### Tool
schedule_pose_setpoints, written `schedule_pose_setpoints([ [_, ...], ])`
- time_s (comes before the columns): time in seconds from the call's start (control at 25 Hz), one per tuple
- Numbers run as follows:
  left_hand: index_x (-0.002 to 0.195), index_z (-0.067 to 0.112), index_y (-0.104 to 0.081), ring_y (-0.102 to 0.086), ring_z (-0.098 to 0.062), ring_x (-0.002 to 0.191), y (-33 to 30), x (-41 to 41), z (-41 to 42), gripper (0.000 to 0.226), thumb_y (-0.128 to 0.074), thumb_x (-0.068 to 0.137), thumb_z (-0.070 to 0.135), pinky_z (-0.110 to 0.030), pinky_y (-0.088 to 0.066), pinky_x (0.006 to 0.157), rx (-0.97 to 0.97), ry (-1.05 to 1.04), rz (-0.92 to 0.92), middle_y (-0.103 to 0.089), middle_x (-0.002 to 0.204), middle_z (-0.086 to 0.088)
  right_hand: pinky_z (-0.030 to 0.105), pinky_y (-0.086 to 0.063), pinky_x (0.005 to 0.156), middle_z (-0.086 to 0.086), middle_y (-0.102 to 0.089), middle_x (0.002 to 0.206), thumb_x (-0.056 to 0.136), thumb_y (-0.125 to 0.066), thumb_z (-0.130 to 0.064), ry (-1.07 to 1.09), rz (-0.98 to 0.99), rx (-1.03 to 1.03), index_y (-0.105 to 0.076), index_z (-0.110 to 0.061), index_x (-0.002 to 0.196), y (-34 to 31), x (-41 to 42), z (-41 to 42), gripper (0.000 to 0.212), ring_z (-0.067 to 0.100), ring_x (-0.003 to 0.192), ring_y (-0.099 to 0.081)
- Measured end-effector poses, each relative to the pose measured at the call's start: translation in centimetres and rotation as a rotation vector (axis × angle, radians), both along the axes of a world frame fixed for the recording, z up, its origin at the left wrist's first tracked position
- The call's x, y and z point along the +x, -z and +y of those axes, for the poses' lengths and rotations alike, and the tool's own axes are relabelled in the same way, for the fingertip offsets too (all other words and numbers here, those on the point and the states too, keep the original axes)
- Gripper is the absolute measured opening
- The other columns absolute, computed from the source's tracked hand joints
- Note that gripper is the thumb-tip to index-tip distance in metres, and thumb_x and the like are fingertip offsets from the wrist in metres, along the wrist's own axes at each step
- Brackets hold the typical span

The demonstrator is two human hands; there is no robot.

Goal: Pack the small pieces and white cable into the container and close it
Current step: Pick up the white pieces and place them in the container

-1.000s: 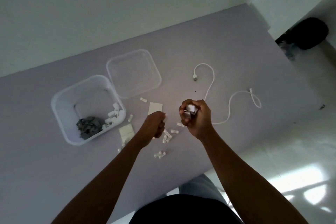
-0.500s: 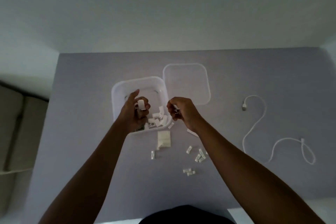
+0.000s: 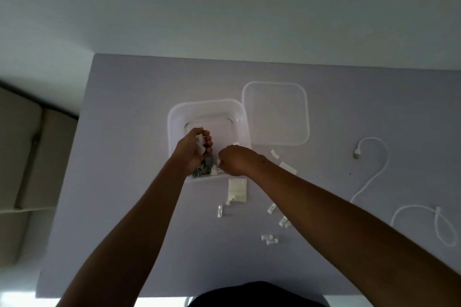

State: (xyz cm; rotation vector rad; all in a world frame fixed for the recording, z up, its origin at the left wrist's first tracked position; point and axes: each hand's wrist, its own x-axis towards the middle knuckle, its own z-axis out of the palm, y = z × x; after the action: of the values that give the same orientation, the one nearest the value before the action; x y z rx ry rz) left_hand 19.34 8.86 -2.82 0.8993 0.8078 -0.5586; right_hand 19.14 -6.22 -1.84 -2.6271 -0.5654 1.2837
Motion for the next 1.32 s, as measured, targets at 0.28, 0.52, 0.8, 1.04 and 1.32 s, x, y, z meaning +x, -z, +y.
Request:
schedule_pose_setpoints([
  [0.28,0.081,0.008,-0.065,-0.057,-0.017,0.062,0.3,1.2,-2.8,0.023,-0.051,0.094,0.020,-0.027,-0.049,0.060,0.391,0.239,-0.035,-0.063,0.070,-0.006,0.038,-0.056,0.087,0.010,-0.069,0.112,0.091,-0.052,-0.002,0.196,-0.103,0.263,-0.070,-0.013,0.111,-1.5,-0.9,-2.9,0.029,0.024,0.094,-0.067],
  [0.52,0.081,0.000,-0.067,-0.061,-0.024,0.065,0.5,0.0,-4.6,0.033,-0.050,0.096,0.024,-0.041,-0.053,0.073,0.669,0.720,-0.372,-0.068,0.075,-0.013,0.026,-0.058,0.079,0.000,-0.074,0.089,0.091,-0.047,0.003,0.858,-0.316,0.666,-0.071,-0.009,0.085,-5.1,-3.5,-7.9,0.028,0.010,0.083,-0.069],
  [0.8,0.086,0.002,-0.071,-0.068,-0.031,0.083,-0.6,-1.9,-5.0,0.037,-0.052,0.089,0.034,-0.048,-0.054,0.086,0.803,0.767,-0.478,-0.073,0.084,-0.013,0.035,-0.055,0.077,0.002,-0.072,0.084,0.086,-0.048,0.004,1.217,-0.361,0.500,-0.069,-0.015,0.078,-0.7,-8.4,-12.8,0.029,0.023,0.083,-0.068],
  [1.04,0.093,0.010,-0.071,-0.067,-0.017,0.087,-1.7,-4.1,-5.6,0.028,-0.050,0.095,0.029,-0.033,-0.051,0.082,0.941,0.748,-0.598,-0.073,0.092,-0.003,0.026,-0.037,0.099,0.014,-0.054,0.135,0.084,-0.051,0.004,0.914,-0.395,0.305,-0.055,-0.008,0.131,2.5,-8.3,-13.5,0.048,0.030,0.125,-0.047],
  [1.32,0.093,0.011,-0.065,-0.059,-0.003,0.074,-5.0,-8.6,-6.1,0.008,-0.057,0.093,0.012,-0.011,-0.044,0.065,1.146,0.475,-0.931,-0.065,0.083,0.007,0.043,-0.043,0.104,0.015,-0.046,0.142,0.083,-0.061,-0.006,0.552,-0.389,0.270,-0.045,-0.005,0.139,4.3,-7.6,-10.7,0.058,0.034,0.131,-0.036],
])
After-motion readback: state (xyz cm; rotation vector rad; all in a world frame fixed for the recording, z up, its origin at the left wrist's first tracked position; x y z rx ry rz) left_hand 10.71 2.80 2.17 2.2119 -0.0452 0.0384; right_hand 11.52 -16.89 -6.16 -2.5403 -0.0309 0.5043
